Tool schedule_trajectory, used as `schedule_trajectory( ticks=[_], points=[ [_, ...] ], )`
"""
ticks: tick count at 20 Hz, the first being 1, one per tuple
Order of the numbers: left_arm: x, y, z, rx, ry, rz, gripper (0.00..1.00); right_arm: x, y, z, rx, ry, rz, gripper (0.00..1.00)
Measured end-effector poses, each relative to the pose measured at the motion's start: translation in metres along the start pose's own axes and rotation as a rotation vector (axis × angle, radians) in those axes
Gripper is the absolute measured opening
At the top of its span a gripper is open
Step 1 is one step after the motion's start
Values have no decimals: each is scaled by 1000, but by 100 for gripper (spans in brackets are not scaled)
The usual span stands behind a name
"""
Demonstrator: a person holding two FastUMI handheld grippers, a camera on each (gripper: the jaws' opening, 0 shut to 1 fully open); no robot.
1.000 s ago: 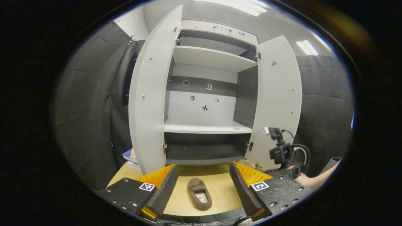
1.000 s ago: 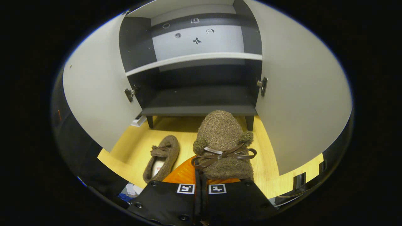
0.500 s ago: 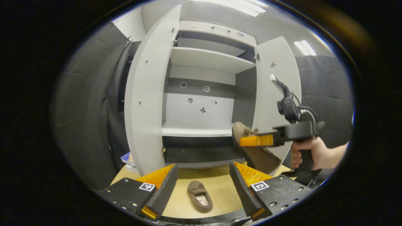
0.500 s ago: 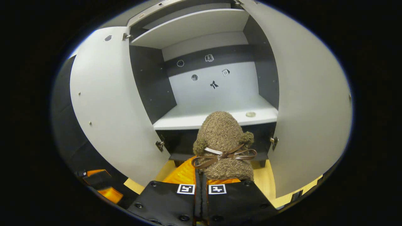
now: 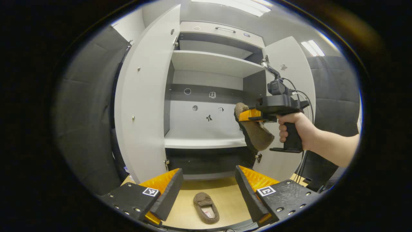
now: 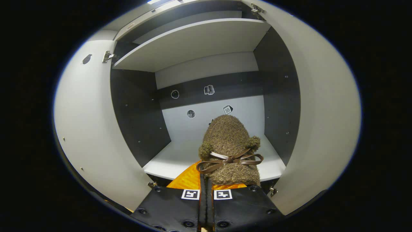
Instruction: Grab one shoe with the right hand and put it into the shoe cabinet, grab the other shoe with the left hand and put it into the shoe cabinet; then close the right door with the right hand and the left door with the left hand.
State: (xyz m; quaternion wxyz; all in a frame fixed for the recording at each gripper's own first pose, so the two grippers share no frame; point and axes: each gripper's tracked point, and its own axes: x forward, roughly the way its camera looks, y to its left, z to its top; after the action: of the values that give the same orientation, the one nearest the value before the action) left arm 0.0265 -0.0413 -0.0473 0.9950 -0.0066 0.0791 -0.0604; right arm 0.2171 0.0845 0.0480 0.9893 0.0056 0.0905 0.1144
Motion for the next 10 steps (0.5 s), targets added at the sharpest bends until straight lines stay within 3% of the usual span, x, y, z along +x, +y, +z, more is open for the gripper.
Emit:
schedule_trajectory(
  ticks=[6, 10],
  points=[
    [30, -6, 33, -71, -30, 19, 94, 74, -18, 30, -5, -6, -7, 0],
    [43, -2, 50, -30, -47, 76, 89, 123, -34, 25, 23, 46, -24, 2]
  ],
)
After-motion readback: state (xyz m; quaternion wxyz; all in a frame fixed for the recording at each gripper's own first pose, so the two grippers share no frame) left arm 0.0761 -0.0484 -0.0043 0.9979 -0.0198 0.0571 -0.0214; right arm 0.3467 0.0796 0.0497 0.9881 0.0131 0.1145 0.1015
